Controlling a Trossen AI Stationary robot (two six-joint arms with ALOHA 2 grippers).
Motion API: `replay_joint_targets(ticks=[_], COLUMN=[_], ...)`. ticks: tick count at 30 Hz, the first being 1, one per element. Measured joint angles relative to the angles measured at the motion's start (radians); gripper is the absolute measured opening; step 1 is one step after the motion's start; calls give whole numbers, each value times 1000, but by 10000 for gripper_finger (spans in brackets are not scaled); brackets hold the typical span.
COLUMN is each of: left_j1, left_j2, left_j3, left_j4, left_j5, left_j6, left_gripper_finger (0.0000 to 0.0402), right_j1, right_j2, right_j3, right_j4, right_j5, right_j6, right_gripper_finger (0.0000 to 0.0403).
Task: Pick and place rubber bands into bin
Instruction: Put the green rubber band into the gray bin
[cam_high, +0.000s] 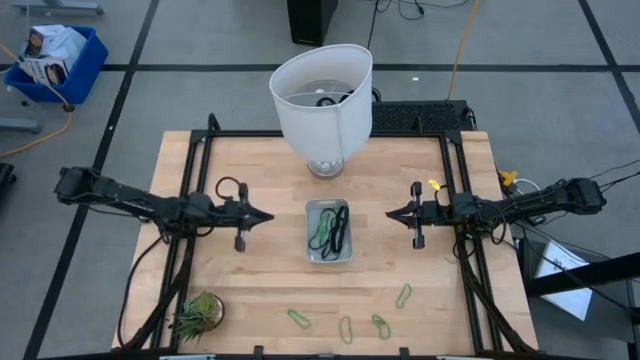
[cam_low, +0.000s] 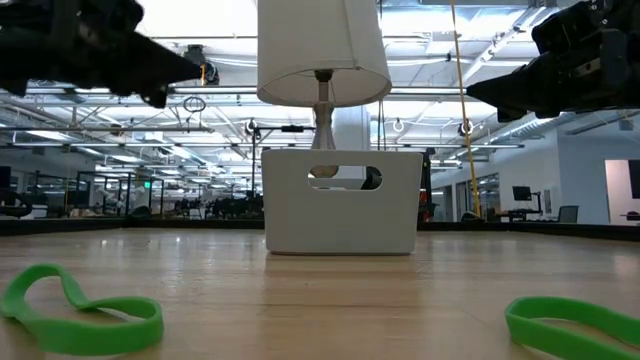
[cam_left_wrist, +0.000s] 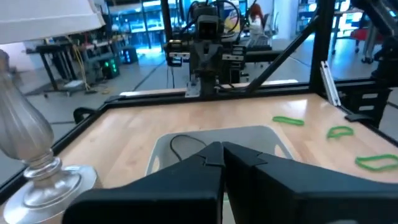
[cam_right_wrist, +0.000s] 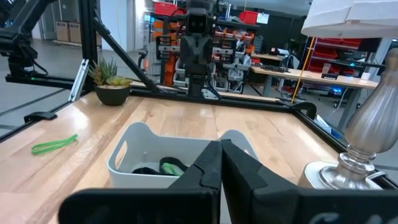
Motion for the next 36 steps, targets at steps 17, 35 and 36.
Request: replay_joint_targets(ticks=[17,35,36], left_j1=[-90,-103,-103], left_j2=[-38,-38,-38], left_j3=[-131,-130,-130], left_j4=[102,109,109], left_j5=[4,-80,-81], left_j6=[64,76,71], left_gripper_finger=[1,32,32], right_j1=[0,308,339], right_j2=[0,287,317], right_j3=[0,443,489], right_j4=[7,-532,-562], right_j5=[7,183,183], right_j6=[-12,79,86], right_gripper_finger=[0,28,28])
